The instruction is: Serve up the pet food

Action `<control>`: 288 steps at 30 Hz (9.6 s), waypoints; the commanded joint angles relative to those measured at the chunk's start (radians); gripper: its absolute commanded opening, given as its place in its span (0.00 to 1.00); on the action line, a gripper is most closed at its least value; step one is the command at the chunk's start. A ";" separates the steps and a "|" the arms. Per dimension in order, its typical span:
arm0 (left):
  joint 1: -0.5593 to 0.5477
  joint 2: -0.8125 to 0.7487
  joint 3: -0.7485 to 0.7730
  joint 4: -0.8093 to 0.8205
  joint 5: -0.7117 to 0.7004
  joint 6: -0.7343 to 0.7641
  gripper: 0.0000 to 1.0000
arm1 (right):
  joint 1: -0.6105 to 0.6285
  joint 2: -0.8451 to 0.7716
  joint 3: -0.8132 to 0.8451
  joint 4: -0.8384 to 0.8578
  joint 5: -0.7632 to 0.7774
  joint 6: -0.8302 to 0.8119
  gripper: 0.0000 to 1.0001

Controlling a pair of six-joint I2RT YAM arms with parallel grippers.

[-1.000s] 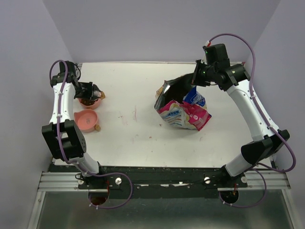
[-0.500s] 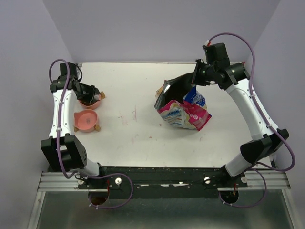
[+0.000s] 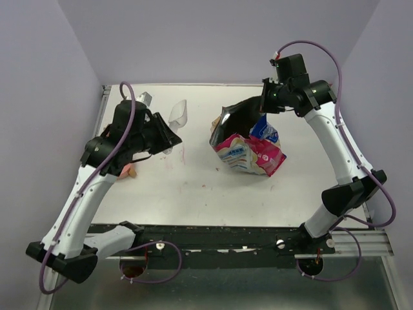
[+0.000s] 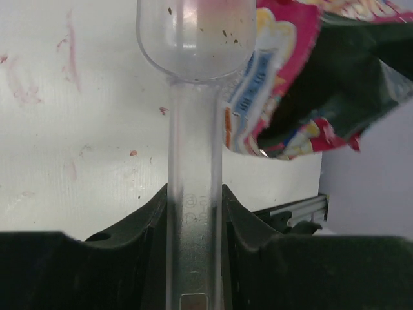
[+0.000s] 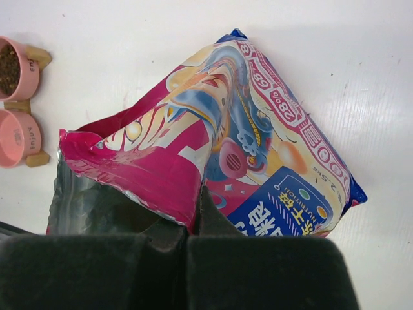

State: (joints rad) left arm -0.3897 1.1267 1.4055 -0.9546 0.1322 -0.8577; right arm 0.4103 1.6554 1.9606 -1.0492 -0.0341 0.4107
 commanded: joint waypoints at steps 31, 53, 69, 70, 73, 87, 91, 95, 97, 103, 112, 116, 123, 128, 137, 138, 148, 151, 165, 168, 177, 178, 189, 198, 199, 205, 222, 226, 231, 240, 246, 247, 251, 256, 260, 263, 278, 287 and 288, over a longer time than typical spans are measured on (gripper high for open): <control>-0.219 0.376 0.268 -0.288 0.305 0.060 0.00 | 0.315 -0.223 -0.207 0.436 -0.092 -0.161 0.00; -0.215 0.632 0.178 -0.124 -0.063 -0.124 0.00 | 0.357 -0.195 -0.167 0.414 0.016 -0.035 0.00; -0.259 0.506 -0.063 0.532 -0.542 0.173 0.00 | 0.378 -0.264 -0.227 0.347 0.160 0.072 0.00; -0.267 0.468 -0.106 0.589 -0.555 0.204 0.00 | 0.378 -0.272 -0.239 0.354 0.171 0.083 0.01; -0.279 0.368 -0.203 0.738 -0.540 0.308 0.00 | 0.377 -0.276 -0.253 0.364 0.189 0.112 0.00; -0.278 0.085 -0.437 0.950 -0.422 0.523 0.00 | 0.377 -0.232 -0.203 0.344 0.272 0.183 0.00; -0.279 0.006 -0.490 0.981 -0.362 0.568 0.00 | 0.377 -0.229 -0.193 0.339 0.289 0.178 0.00; -0.279 -0.057 -0.528 0.979 -0.336 0.595 0.00 | 0.375 -0.238 -0.190 0.327 0.319 0.174 0.00; -0.279 -0.085 -0.539 0.975 -0.313 0.605 0.00 | 0.375 -0.238 -0.186 0.313 0.339 0.172 0.00; -0.279 -0.148 -0.562 0.962 -0.258 0.589 0.00 | 0.375 -0.210 -0.143 0.267 0.392 0.146 0.00; -0.279 -0.222 -0.579 0.929 -0.241 0.606 0.00 | 0.372 -0.187 -0.100 0.250 0.418 0.119 0.00; -0.282 -0.248 -0.582 0.926 -0.221 0.620 0.00 | 0.372 -0.189 -0.114 0.247 0.415 0.125 0.00; -0.299 -0.263 -0.573 0.892 -0.102 0.739 0.00 | 0.366 -0.178 -0.097 0.244 0.422 0.114 0.00; -0.324 -0.292 -0.576 0.879 -0.124 0.812 0.00 | 0.355 -0.152 -0.068 0.232 0.430 0.116 0.00; -0.365 -0.317 -0.577 0.901 -0.148 0.899 0.00 | 0.294 -0.149 -0.075 0.232 0.404 0.129 0.00; -0.368 -0.318 -0.583 0.912 -0.144 0.908 0.00 | 0.289 -0.146 -0.071 0.232 0.401 0.129 0.00; -0.394 -0.327 -0.612 1.028 -0.198 0.948 0.00 | 0.236 -0.123 -0.039 0.198 0.335 0.186 0.00; -0.397 -0.341 -0.629 1.047 -0.197 0.936 0.00 | 0.208 -0.126 -0.037 0.192 0.316 0.200 0.00; -0.422 -0.360 -0.658 1.148 -0.177 0.881 0.00 | 0.144 -0.051 0.073 0.137 0.292 0.197 0.00; -0.428 -0.334 -0.660 1.191 -0.186 0.875 0.00 | 0.131 -0.051 0.077 0.133 0.290 0.203 0.00; -0.452 -0.363 -0.642 1.163 -0.209 0.865 0.00 | 0.113 -0.042 0.089 0.123 0.269 0.215 0.00; -0.456 -0.381 -0.648 1.157 -0.220 0.864 0.00 | 0.111 -0.042 0.089 0.124 0.267 0.214 0.00; -0.454 -0.324 -0.619 1.208 -0.312 0.864 0.00 | 0.097 -0.049 0.060 0.140 0.241 0.201 0.00; -0.454 -0.277 -0.574 1.226 -0.423 0.862 0.00 | 0.091 -0.059 0.064 0.138 0.238 0.192 0.00; -0.454 -0.283 -0.574 1.220 -0.446 0.862 0.00 | 0.093 -0.063 0.060 0.140 0.240 0.191 0.00; -0.452 -0.283 -0.570 1.192 -0.690 0.864 0.00 | 0.091 -0.098 0.001 0.169 0.229 0.189 0.00; -0.414 -0.219 -0.730 1.257 -1.283 0.778 0.00 | 0.090 -0.115 -0.008 0.146 0.195 0.162 0.00; -0.370 -0.211 -0.731 0.962 -1.341 0.461 0.00 | 0.090 -0.112 -0.008 0.138 0.191 0.160 0.00; -0.336 -0.209 -0.755 0.803 -1.373 0.286 0.00 | 0.090 -0.102 0.000 0.121 0.178 0.154 0.00; -0.304 -0.199 -0.781 0.515 -1.428 -0.061 0.00 | 0.090 -0.033 0.060 0.092 0.146 0.126 0.00; -0.307 -0.122 -0.709 0.069 -1.484 -0.520 0.00 | 0.088 -0.014 0.064 0.083 0.134 0.097 0.00; -0.305 -0.101 -0.695 -0.035 -1.484 -0.618 0.00 | 0.088 -0.013 0.064 0.083 0.132 0.096 0.00; -0.316 0.005 -0.646 -0.390 -1.485 -1.062 0.00 | 0.088 -0.020 0.051 0.084 0.126 0.092 0.00; -0.345 0.140 -0.580 -0.667 -1.493 -1.394 0.00 | 0.088 -0.042 0.029 0.084 0.120 0.102 0.00; -0.359 0.101 -0.585 -0.510 -1.449 -1.249 0.00 | 0.088 -0.046 0.029 0.083 0.131 0.096 0.00; -0.359 0.029 -0.634 -0.307 -1.399 -1.049 0.00 | 0.088 -0.054 0.030 0.081 0.142 0.086 0.00; -0.226 -0.102 -0.717 -0.006 -1.152 -0.796 0.00 | 0.084 -0.118 -0.063 0.120 0.161 0.092 0.00; -0.057 -0.212 -0.712 0.163 -0.952 -0.564 0.00 | 0.079 -0.195 -0.178 0.167 0.177 0.112 0.00; -0.048 -0.214 -0.703 0.156 -0.930 -0.558 0.00 | 0.079 -0.206 -0.189 0.173 0.178 0.112 0.00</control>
State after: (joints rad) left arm -0.4877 0.9382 0.6876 -0.8898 -0.9478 -1.5410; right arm 0.5034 1.5379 1.7939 -0.9451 0.1143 0.5087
